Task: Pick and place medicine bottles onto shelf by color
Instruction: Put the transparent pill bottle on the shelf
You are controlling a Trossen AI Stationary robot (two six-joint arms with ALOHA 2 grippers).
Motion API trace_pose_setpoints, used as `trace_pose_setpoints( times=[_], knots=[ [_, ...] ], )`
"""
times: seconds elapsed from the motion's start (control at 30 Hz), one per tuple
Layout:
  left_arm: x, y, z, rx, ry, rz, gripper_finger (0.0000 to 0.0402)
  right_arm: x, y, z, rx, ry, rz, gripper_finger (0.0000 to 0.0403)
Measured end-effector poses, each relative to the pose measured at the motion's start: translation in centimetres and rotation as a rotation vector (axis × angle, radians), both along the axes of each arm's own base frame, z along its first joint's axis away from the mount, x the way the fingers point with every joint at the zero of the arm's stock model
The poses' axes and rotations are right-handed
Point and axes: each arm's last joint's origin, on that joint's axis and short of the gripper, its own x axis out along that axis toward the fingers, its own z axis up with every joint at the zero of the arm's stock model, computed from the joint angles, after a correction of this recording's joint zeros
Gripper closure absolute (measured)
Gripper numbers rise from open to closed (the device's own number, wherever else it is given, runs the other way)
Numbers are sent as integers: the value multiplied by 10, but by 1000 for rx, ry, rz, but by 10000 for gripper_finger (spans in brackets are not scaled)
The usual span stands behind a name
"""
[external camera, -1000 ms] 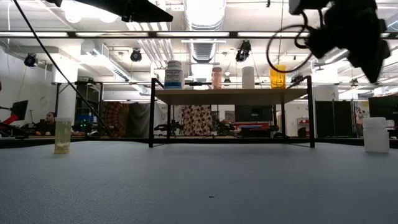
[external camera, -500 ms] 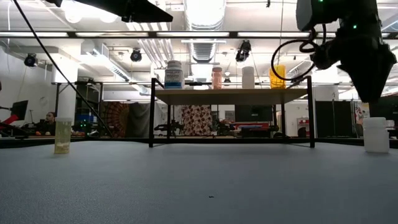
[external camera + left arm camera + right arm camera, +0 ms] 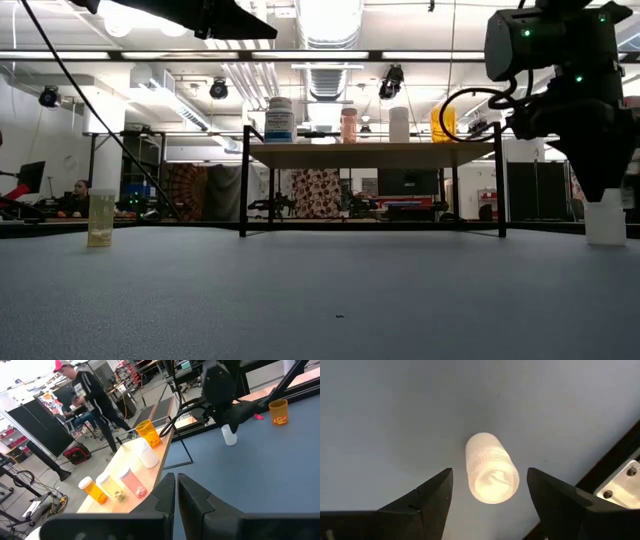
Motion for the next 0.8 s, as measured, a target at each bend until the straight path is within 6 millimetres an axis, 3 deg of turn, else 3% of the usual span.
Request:
trace_pose_setpoints(
  times=[0.2,0.6,0.8],
  knots=[
    [0,0,0,0,1,0,400,0,0,0,0,0,-1,187],
    [0,0,-1,0,4,0,400,0,2,1,53,6,-2,282],
    [0,0,-1,0,4,0,400,0,3,2,91,3,9,282]
  ],
)
